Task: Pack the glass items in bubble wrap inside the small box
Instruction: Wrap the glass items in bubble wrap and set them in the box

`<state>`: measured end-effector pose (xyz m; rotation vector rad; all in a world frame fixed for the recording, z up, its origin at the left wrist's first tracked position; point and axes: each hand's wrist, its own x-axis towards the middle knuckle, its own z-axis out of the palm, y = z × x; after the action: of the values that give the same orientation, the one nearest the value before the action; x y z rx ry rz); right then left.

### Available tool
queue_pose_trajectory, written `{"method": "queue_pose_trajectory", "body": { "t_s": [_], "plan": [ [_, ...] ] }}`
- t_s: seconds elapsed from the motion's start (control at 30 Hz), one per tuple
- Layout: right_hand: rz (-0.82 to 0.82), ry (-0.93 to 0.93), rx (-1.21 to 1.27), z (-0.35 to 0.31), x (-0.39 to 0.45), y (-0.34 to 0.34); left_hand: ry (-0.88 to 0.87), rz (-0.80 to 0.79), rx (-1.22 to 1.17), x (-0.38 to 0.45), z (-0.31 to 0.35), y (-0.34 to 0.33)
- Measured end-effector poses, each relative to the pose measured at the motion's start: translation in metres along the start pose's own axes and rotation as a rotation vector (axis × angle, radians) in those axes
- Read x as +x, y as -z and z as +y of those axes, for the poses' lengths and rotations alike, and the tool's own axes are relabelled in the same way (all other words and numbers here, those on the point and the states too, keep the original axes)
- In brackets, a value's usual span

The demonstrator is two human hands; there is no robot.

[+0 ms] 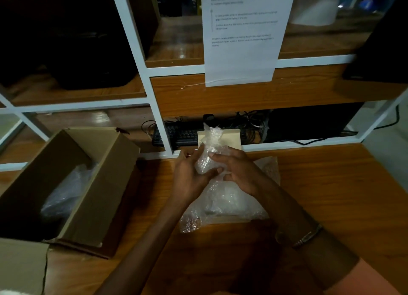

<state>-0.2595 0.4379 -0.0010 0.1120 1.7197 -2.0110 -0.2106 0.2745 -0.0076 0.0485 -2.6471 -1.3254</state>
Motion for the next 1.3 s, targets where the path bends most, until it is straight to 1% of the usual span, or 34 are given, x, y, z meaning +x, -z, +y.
{"method": "queue_pose_trajectory", "body": {
  "t_s": [0.07, 0.1, 0.13, 0.17, 0.23, 0.3, 0.33, 0.4, 0.43, 0.5, 0.57, 0.63, 0.7, 0.77, 0.83, 0.87, 0.93, 1.0, 1.07, 1.1, 1.13, 1.2, 1.23, 1.27, 1.3],
  "plan": [
    [0.0, 0.007, 0.047, -0.002, 0.002, 0.009, 0.111, -0.075, -0.287, 0.001, 0.003, 0.009],
    [-0.023, 0.005, 0.106, -0.004, 0.003, 0.014, 0.194, -0.095, -0.445, 0.002, -0.001, 0.013],
    [-0.053, 0.005, 0.172, -0.006, 0.002, 0.018, 0.279, -0.107, -0.552, 0.004, -0.004, 0.019],
    [-0.081, 0.012, 0.224, -0.009, 0.0, 0.02, 0.362, -0.154, -0.581, 0.006, -0.007, 0.025],
    [-0.111, 0.065, 0.268, -0.012, -0.003, 0.022, 0.505, -0.34, -0.678, 0.006, -0.009, 0.032],
    [-0.114, 0.138, 0.205, -0.013, -0.004, 0.025, 0.666, -0.443, -0.906, 0.003, -0.006, 0.034],
    [-0.113, 0.17, 0.133, -0.012, -0.005, 0.026, 0.723, -0.446, -0.997, 0.002, -0.006, 0.034],
    [-0.077, 0.22, -0.075, -0.008, -0.007, 0.027, 0.806, -0.397, -1.098, 0.002, -0.008, 0.031],
    [-0.027, 0.263, -0.22, -0.005, -0.006, 0.027, 0.829, -0.379, -1.13, 0.004, -0.009, 0.029],
    [0.061, 0.435, -0.527, 0.002, -0.002, 0.026, 0.871, -0.352, -1.155, 0.007, -0.007, 0.027],
    [0.058, 0.6, -0.702, 0.01, 0.0, 0.025, 0.896, -0.365, -1.209, 0.01, -0.009, 0.025],
    [0.023, 0.704, -0.792, 0.015, 0.002, 0.024, 0.876, -0.412, -1.245, 0.012, -0.006, 0.025],
    [-0.04, 0.737, -0.821, 0.018, -0.002, 0.021, 0.81, -0.433, -1.212, 0.012, -0.001, 0.025],
    [-0.087, 0.747, -0.827, 0.021, -0.004, 0.02, 0.747, -0.406, -1.151, 0.01, 0.001, 0.023],
    [-0.092, 0.776, -0.842, 0.019, -0.006, 0.019, 0.705, -0.364, -1.151, 0.007, -0.001, 0.018],
    [-0.087, 0.774, -0.816, 0.017, -0.007, 0.02, 0.692, -0.334, -1.154, 0.005, -0.001, 0.017],
    [-0.09, 0.684, -0.694, 0.01, -0.009, 0.02, 0.674, -0.254, -1.155, 0.002, -0.001, 0.013],
    [-0.076, 0.548, -0.496, 0.002, -0.012, 0.019, 0.67, -0.189, -1.209, 0.001, 0.0, 0.009],
    [-0.052, 0.408, -0.198, -0.001, -0.014, 0.017, 0.675, -0.141, -1.275, 0.002, 0.0, 0.006],
    [-0.027, 0.328, -0.126, -0.001, -0.014, 0.017, 0.669, -0.125, -1.286, 0.004, -0.001, 0.006],
    [-0.016, 0.239, -0.136, 0.001, -0.013, 0.018, 0.656, -0.117, -1.289, 0.005, 0.0, 0.007],
    [-0.098, 0.041, -0.137, 0.009, -0.013, 0.02, 0.62, -0.119, -1.276, 0.006, 0.001, 0.008],
    [-0.15, -0.038, -0.054, 0.012, -0.012, 0.021, 0.598, -0.123, -1.241, 0.007, 0.001, 0.009],
    [-0.183, -0.072, 0.048, 0.013, -0.011, 0.022, 0.577, -0.118, -1.177, 0.007, 0.001, 0.008],
    [-0.176, -0.065, 0.129, 0.011, -0.011, 0.022, 0.552, -0.109, -1.089, 0.008, 0.0, 0.008]
  ]
}}
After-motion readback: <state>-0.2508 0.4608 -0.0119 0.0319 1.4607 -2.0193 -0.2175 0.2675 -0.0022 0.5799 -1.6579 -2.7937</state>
